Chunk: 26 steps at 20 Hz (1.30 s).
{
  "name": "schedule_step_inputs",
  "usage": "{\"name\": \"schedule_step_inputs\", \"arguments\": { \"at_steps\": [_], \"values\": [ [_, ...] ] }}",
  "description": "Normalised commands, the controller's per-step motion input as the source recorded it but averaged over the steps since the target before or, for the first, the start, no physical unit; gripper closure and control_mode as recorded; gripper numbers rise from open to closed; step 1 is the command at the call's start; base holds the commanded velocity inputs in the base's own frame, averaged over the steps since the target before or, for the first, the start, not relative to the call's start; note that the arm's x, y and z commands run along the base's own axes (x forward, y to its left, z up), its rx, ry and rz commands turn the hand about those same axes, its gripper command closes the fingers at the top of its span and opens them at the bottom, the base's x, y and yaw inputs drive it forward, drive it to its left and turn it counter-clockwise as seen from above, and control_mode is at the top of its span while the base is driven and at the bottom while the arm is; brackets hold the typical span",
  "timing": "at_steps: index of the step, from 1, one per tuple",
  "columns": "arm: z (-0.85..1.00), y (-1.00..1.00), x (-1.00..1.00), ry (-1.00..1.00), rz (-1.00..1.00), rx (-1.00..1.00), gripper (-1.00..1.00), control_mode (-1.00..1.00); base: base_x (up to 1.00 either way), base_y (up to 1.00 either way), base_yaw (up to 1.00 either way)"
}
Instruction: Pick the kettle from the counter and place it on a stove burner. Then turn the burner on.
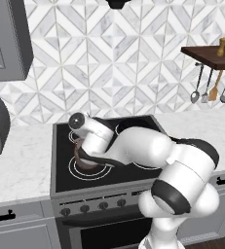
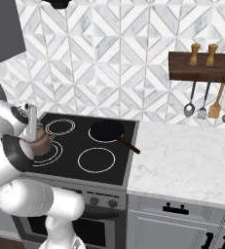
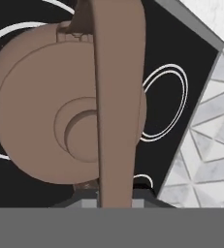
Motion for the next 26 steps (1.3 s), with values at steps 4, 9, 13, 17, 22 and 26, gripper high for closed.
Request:
{"name": "schedule_step_inputs", "arguments": {
  "at_steps": [4, 9, 13, 17, 22, 26],
  "values": [
    [-0.01, 0.00, 0.00, 0.06, 0.00, 0.00, 1.00, -1.00, 0.00, 0.00, 0.00],
    [-0.18, 0.00, 0.00, 0.13, 0.00, -0.02, 1.00, -1.00, 0.00, 0.00, 0.00],
    [-0.07, 0.00, 0.00, 0.12, 0.00, -0.02, -1.00, -1.00, 0.00, 0.00, 0.00],
    [0.00, 0.00, 0.00, 0.00, 0.00, 0.00, -1.00, -1.00, 0.00, 0.00, 0.00],
    [0.09, 0.00, 0.00, 0.00, 0.00, 0.00, -1.00, -1.00, 0.00, 0.00, 0.00],
    [0.41, 0.00, 0.00, 0.00, 0.00, 0.00, -1.00, -1.00, 0.00, 0.00, 0.00]
  ]
}}
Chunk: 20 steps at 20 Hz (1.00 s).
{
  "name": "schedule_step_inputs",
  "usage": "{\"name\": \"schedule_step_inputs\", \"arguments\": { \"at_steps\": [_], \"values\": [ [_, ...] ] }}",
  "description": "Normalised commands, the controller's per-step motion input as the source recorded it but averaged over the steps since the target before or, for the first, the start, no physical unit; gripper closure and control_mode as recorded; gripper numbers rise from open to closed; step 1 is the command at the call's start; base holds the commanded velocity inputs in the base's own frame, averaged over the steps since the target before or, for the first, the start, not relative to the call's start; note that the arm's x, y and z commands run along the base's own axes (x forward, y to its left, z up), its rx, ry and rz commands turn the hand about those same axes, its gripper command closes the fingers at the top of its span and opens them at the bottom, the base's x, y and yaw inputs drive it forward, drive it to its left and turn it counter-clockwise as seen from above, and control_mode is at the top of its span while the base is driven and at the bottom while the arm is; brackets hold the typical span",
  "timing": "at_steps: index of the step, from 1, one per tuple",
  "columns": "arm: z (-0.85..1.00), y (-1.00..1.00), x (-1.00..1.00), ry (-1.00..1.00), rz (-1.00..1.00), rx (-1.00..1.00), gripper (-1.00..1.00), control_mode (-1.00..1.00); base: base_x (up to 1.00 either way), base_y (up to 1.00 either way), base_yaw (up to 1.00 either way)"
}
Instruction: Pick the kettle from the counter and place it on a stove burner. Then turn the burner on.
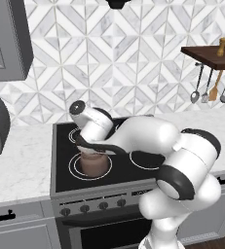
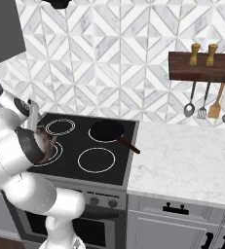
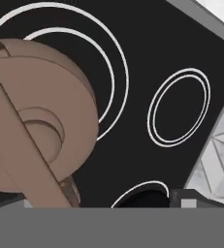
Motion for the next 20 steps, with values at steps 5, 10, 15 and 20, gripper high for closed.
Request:
{"name": "schedule_step_inputs", "arguments": {
  "at_steps": [5, 10, 15, 20],
  "values": [
    [0.46, 0.00, -0.32, 0.00, 0.00, 0.00, -1.00, -1.00, 0.00, 0.00, 0.00],
    [0.16, 0.00, -0.12, 0.00, 0.00, 0.00, -1.00, -1.00, 0.00, 0.00, 0.00],
    [0.00, 0.00, 0.25, 0.02, 0.00, 0.00, -1.00, -1.00, 0.00, 0.00, 0.00],
    [0.55, -0.10, -0.78, 0.07, -0.02, 0.07, -1.00, -1.00, 0.00, 0.00, 0.00]
  ]
}}
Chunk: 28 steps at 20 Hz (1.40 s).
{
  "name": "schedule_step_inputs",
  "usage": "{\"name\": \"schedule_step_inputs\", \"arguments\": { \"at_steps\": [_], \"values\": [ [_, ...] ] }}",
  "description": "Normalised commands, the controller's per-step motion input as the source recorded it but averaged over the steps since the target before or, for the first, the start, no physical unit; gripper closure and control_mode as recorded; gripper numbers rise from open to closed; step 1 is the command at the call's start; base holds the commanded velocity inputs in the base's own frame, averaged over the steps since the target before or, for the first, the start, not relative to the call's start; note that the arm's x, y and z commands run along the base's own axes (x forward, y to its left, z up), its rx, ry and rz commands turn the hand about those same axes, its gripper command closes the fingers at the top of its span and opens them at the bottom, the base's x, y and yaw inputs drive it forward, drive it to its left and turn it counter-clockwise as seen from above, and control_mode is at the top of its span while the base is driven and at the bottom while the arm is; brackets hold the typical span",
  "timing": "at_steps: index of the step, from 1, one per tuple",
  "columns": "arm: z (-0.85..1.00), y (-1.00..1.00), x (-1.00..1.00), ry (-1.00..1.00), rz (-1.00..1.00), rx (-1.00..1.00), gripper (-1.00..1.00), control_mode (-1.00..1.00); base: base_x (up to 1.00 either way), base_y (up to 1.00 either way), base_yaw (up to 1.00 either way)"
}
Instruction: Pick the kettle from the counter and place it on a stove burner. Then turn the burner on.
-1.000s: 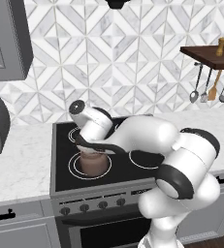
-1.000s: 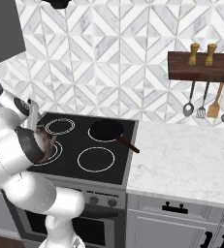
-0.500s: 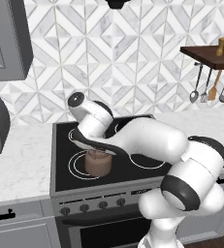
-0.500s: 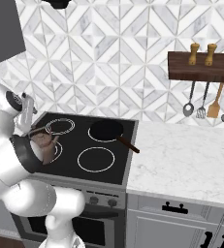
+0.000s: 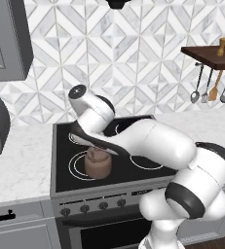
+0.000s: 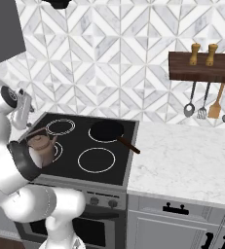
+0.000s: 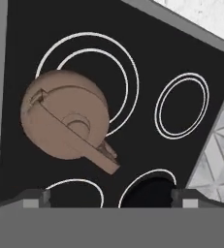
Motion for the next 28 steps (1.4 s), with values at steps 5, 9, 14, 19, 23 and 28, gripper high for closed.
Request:
{"name": "schedule_step_inputs", "arguments": {
  "at_steps": [5, 9, 14, 19, 23, 28],
  "values": [
    [0.17, -0.62, -0.98, -0.10, -0.04, 0.05, -1.00, -1.00, 0.00, 0.00, 0.00],
    [0.00, -0.72, -0.69, -0.22, 0.00, 0.14, -1.00, -1.00, 0.00, 0.00, 0.00],
    [-0.18, 0.52, -1.00, -0.15, 0.19, -0.20, -1.00, -1.00, 0.00, 0.00, 0.00],
    [-0.49, 1.00, -1.00, 0.00, 0.44, -0.45, -1.00, -1.00, 0.00, 0.00, 0.00],
    [-0.58, 1.00, -0.94, 0.00, 0.42, -0.51, -1.00, -1.00, 0.00, 0.00, 0.00],
    [-0.88, 1.00, -0.70, -0.03, 0.38, -0.60, -1.00, -1.00, 0.00, 0.00, 0.00]
  ]
}}
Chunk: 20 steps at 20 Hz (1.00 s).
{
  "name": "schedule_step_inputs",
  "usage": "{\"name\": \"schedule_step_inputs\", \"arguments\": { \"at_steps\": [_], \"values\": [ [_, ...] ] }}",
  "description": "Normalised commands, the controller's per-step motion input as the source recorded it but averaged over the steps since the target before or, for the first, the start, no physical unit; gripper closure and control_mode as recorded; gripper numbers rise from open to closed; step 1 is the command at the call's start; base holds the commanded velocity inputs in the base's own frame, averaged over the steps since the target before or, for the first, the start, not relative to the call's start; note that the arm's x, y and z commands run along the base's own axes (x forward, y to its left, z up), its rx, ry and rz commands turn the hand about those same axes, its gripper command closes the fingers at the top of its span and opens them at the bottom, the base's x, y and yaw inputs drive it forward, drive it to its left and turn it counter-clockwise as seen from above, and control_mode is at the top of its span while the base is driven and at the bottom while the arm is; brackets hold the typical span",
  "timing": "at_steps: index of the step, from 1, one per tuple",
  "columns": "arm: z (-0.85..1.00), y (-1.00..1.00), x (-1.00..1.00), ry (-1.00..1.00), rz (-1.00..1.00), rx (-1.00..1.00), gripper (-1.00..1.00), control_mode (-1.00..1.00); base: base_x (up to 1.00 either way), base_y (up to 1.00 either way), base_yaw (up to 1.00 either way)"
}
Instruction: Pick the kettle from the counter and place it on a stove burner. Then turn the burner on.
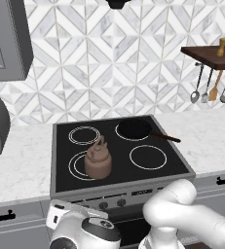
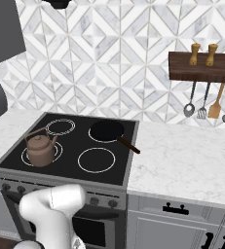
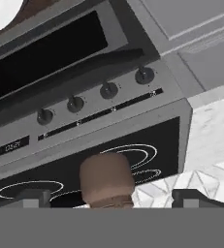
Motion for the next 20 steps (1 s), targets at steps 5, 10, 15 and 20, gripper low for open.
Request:
{"name": "schedule_step_inputs", "arguments": {
  "at_steps": [5, 10, 15, 20],
  "values": [
    [-0.57, 0.40, -0.21, -0.12, 0.24, -0.44, -1.00, -1.00, 0.00, 0.00, 0.00],
    [-0.51, 0.00, 0.47, -0.07, 0.01, -0.23, -1.00, -1.00, 0.00, 0.00, 0.00],
    [-0.41, 0.01, 0.35, -0.05, 0.00, -0.17, -1.00, -1.00, 0.00, 0.00, 0.00],
    [-0.45, 0.13, -0.07, -0.10, 0.00, -0.05, -1.00, -1.00, 0.00, 0.00, 0.00]
  ]
}}
